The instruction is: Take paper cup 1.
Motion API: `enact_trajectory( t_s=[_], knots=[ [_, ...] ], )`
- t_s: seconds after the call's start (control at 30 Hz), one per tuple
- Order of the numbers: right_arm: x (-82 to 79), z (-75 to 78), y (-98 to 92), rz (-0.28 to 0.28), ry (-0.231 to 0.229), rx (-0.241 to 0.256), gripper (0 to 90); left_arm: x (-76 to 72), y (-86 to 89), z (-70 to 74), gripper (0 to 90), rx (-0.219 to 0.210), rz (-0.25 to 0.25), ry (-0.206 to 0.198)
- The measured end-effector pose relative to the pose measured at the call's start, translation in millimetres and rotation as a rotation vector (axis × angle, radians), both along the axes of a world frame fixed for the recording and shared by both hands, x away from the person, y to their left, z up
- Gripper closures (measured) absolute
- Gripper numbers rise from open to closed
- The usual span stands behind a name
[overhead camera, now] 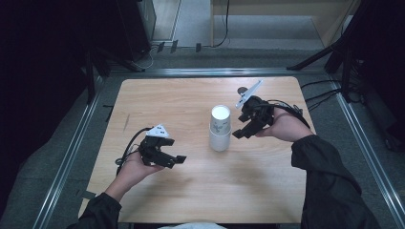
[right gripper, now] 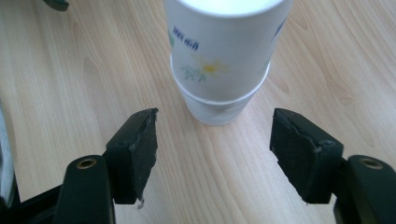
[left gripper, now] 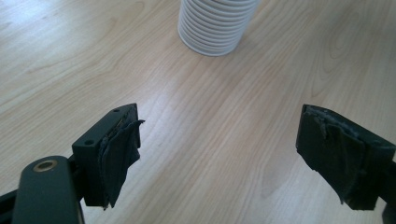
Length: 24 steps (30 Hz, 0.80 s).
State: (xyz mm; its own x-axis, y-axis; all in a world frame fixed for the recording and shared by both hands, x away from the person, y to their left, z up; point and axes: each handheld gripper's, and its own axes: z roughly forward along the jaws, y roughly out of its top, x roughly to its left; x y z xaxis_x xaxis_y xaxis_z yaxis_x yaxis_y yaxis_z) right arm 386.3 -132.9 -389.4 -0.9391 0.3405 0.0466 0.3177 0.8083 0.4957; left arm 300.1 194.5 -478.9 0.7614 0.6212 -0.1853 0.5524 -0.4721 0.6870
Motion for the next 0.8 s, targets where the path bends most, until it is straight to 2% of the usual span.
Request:
enact_trajectory(
  t_s=[0.23, 0.53, 0.67, 0.8],
  knots=[
    [10.5, 11.4, 14.9, 0.03, 0.001, -0.05, 29.3, -4.4, 2.5, -1.2, 13.8, 0.005, -0.003, 0.006],
    [21.2, 22.6, 46.6, 0.099, 0.012, -0.115, 24.9, -7.6, 4.0, -1.2, 13.8, -0.006, -0.011, 0.01],
    [25.7, 22.0, 59.0, 0.108, 0.014, -0.158, 24.8, -7.9, 2.8, -1.5, 13.9, 0.0, -0.019, 0.012],
    [30.4, 20.0, 69.4, 0.111, 0.014, -0.178, 24.8, -8.4, 2.5, -0.7, 13.9, -0.006, -0.023, 0.01]
  ],
)
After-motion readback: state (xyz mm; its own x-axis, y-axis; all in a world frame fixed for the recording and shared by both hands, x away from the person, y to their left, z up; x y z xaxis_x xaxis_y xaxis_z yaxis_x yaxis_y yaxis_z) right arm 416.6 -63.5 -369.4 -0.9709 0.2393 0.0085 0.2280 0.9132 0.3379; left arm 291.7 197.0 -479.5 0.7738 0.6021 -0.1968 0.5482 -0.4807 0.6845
